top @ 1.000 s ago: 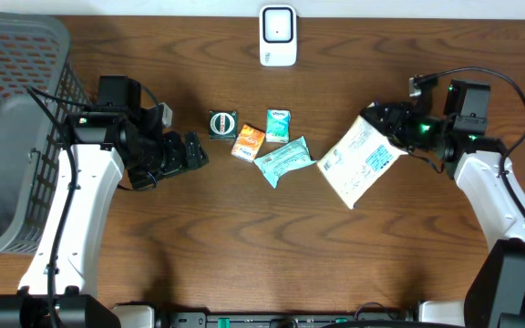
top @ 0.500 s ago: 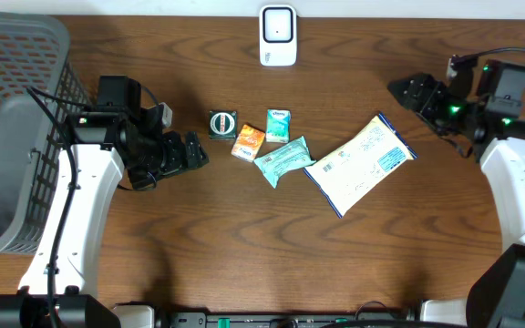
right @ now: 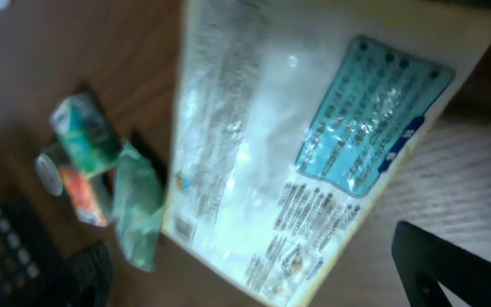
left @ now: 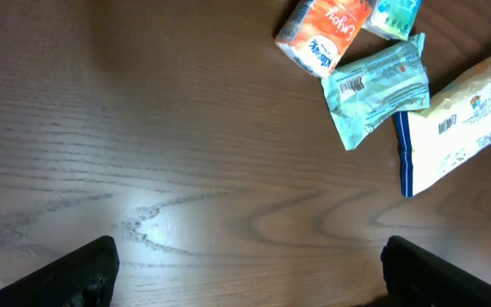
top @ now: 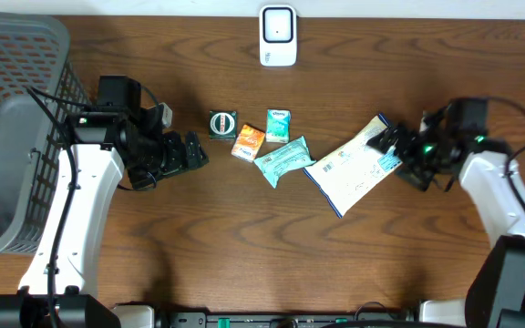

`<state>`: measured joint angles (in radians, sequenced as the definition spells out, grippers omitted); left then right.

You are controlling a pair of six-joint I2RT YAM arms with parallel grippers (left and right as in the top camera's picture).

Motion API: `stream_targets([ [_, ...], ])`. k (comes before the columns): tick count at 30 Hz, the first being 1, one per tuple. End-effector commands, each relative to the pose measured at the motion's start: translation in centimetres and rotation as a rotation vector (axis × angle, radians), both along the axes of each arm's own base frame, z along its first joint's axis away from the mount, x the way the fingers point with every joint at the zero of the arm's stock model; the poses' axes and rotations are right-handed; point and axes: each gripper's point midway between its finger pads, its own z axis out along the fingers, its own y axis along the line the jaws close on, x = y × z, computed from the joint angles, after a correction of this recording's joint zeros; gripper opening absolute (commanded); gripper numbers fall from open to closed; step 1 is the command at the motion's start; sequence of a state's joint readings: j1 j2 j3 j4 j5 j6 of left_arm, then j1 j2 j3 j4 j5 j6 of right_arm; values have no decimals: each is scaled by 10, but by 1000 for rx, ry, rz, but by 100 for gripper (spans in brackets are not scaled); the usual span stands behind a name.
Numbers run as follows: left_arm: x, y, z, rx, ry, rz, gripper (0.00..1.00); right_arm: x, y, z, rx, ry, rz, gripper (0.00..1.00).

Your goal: Scan the item barcode

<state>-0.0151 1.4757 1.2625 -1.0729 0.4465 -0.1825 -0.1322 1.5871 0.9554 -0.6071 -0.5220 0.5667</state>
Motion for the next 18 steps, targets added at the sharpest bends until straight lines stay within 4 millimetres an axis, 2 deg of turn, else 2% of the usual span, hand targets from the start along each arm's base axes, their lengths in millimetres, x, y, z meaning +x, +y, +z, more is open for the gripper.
stream_targets([
  [1,-1,-2,-2,-3,7,-15,98,-13,5,-22,37,88,-105,99],
  [6,-1,-2,-2,-3,7,-15,98,-20,6,-40,47,101,-158,95],
  [10,-1,-2,-2,-3,7,-15,98,-28,-2,-55,-14,132,-211,91],
  [18,-1,-2,-2,-3,7,-15,98,-20,6,-59,-36,81,-203,90],
])
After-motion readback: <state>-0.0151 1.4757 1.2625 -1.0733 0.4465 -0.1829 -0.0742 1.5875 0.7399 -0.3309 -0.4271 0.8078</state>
